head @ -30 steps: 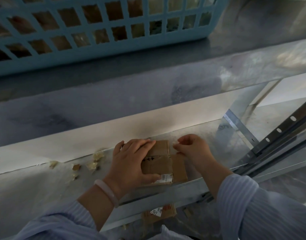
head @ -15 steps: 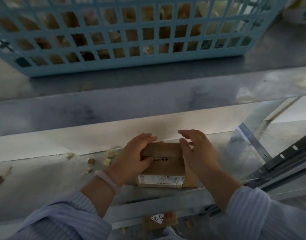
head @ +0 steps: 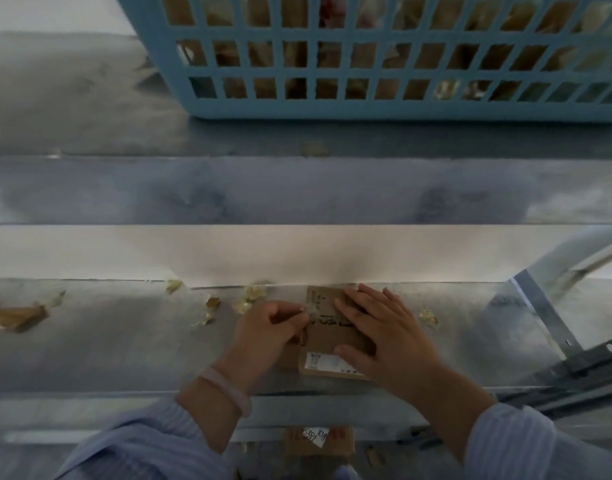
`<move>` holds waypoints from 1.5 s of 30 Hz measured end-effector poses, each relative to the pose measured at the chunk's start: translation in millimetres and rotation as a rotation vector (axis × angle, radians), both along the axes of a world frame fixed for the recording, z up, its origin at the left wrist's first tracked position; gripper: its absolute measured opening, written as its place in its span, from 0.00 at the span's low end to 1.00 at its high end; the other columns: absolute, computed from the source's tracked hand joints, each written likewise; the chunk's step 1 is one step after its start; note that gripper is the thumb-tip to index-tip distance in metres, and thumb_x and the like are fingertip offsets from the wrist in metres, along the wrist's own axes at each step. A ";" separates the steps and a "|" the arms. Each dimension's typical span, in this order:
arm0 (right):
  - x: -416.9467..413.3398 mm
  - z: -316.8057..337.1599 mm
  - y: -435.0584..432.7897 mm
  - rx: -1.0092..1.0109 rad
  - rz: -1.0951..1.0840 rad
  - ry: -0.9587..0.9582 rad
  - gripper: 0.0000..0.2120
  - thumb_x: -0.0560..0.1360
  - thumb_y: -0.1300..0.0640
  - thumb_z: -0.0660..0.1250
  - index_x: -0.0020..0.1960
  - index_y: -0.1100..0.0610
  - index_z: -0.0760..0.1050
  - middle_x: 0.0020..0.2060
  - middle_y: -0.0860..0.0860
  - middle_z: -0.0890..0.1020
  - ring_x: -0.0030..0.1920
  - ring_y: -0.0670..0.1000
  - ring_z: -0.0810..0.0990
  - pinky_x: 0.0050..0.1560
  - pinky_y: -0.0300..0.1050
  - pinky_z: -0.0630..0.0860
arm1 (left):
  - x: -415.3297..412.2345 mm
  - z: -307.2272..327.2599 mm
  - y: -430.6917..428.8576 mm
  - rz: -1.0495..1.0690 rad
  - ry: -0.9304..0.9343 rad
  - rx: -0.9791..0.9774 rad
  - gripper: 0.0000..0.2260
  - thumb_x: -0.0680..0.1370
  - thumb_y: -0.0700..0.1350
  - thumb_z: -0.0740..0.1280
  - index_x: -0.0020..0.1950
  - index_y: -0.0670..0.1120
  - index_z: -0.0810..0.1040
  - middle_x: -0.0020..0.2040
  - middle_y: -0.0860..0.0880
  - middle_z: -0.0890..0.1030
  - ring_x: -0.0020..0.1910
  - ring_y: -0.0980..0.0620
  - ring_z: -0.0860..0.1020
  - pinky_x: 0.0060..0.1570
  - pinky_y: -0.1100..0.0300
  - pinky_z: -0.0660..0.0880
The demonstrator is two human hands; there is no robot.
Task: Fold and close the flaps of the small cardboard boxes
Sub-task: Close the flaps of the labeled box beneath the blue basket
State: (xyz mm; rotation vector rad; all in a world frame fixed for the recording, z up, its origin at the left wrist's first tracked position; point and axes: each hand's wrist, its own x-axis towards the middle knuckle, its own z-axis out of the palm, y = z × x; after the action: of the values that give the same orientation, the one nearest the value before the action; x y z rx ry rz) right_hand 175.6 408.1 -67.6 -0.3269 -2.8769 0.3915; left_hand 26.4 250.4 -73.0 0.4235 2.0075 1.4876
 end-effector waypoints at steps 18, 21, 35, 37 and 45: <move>0.6 -0.1 1.6 -0.046 0.032 0.069 0.32 0.71 0.31 0.59 0.71 0.44 0.69 0.72 0.41 0.66 0.74 0.43 0.59 0.75 0.44 0.48 | -1.0 4.6 3.1 -0.111 0.544 -0.080 0.09 0.77 0.37 0.64 0.39 0.48 0.73 0.36 0.52 0.77 0.37 0.55 0.76 0.38 0.60 0.75; 1.3 -1.2 1.3 -0.062 0.039 0.077 0.32 0.70 0.30 0.60 0.70 0.43 0.70 0.72 0.41 0.67 0.74 0.43 0.60 0.76 0.47 0.51 | -11.0 10.2 4.5 0.009 0.358 -0.003 0.09 0.79 0.36 0.61 0.41 0.47 0.72 0.39 0.50 0.79 0.40 0.52 0.80 0.42 0.55 0.79; 0.4 -1.8 1.6 -0.067 0.048 0.086 0.32 0.70 0.31 0.61 0.71 0.43 0.69 0.72 0.41 0.67 0.74 0.43 0.59 0.76 0.46 0.50 | -26.0 21.1 5.7 -0.036 0.145 -0.038 0.05 0.73 0.40 0.72 0.48 0.45 0.80 0.44 0.47 0.82 0.44 0.51 0.82 0.46 0.52 0.81; 0.1 -1.7 1.6 -0.069 0.047 0.088 0.32 0.70 0.31 0.61 0.71 0.42 0.69 0.72 0.40 0.66 0.74 0.43 0.60 0.76 0.48 0.52 | -26.6 19.0 6.5 -0.114 0.133 -0.056 0.10 0.74 0.41 0.71 0.55 0.47 0.81 0.49 0.49 0.83 0.48 0.54 0.81 0.49 0.53 0.81; 1.2 -2.5 1.1 -0.072 0.043 0.100 0.32 0.70 0.31 0.62 0.71 0.43 0.69 0.72 0.40 0.67 0.74 0.43 0.60 0.75 0.52 0.56 | -27.7 14.7 15.1 -0.088 0.374 -0.165 0.04 0.75 0.46 0.70 0.41 0.52 0.81 0.37 0.54 0.83 0.38 0.57 0.82 0.45 0.52 0.81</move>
State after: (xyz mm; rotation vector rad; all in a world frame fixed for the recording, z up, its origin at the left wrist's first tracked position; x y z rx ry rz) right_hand 176.8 409.2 -70.0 -0.2502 -2.7812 0.5058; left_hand -1.3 265.4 -58.3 0.7543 2.3438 1.2465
